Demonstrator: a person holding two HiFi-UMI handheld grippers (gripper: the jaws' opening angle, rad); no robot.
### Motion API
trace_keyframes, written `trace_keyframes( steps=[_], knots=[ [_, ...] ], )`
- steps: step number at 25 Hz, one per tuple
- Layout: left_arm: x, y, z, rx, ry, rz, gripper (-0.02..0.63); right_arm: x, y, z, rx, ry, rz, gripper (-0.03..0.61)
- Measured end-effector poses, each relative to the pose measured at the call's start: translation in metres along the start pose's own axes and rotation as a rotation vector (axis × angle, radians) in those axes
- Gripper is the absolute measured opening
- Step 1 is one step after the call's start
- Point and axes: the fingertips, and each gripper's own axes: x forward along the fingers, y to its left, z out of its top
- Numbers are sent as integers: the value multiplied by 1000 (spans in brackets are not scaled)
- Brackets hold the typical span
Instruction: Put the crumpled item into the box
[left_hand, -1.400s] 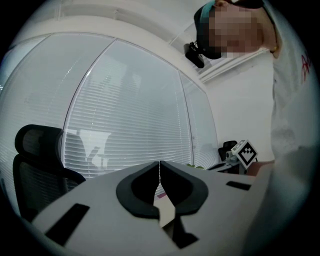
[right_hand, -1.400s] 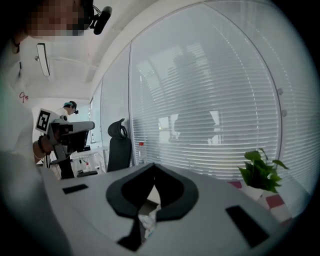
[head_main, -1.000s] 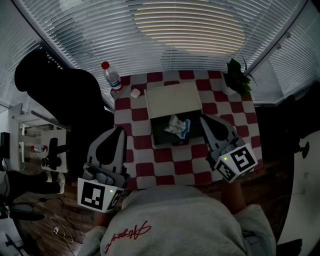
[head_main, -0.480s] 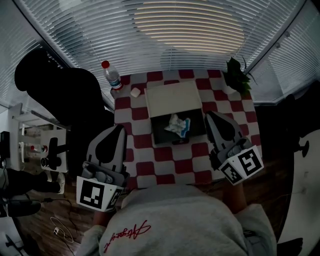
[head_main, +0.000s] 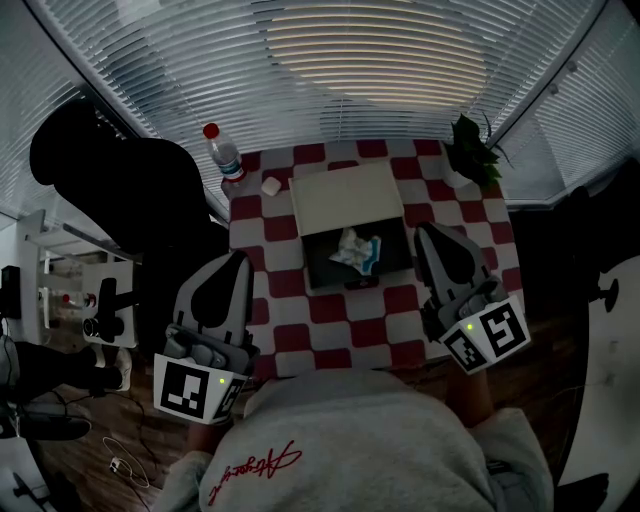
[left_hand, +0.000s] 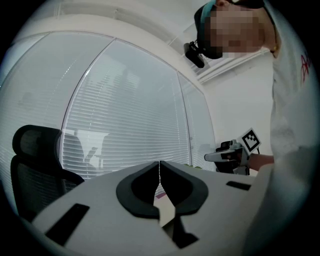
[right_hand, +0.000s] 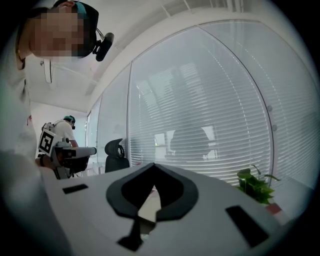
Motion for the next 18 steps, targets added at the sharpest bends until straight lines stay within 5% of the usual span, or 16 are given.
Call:
trace_keyframes(
  steps=[18],
  knots=[
    [0, -3, 2, 0, -6, 1, 18, -7, 1, 4, -10, -14, 2, 9]
  ],
)
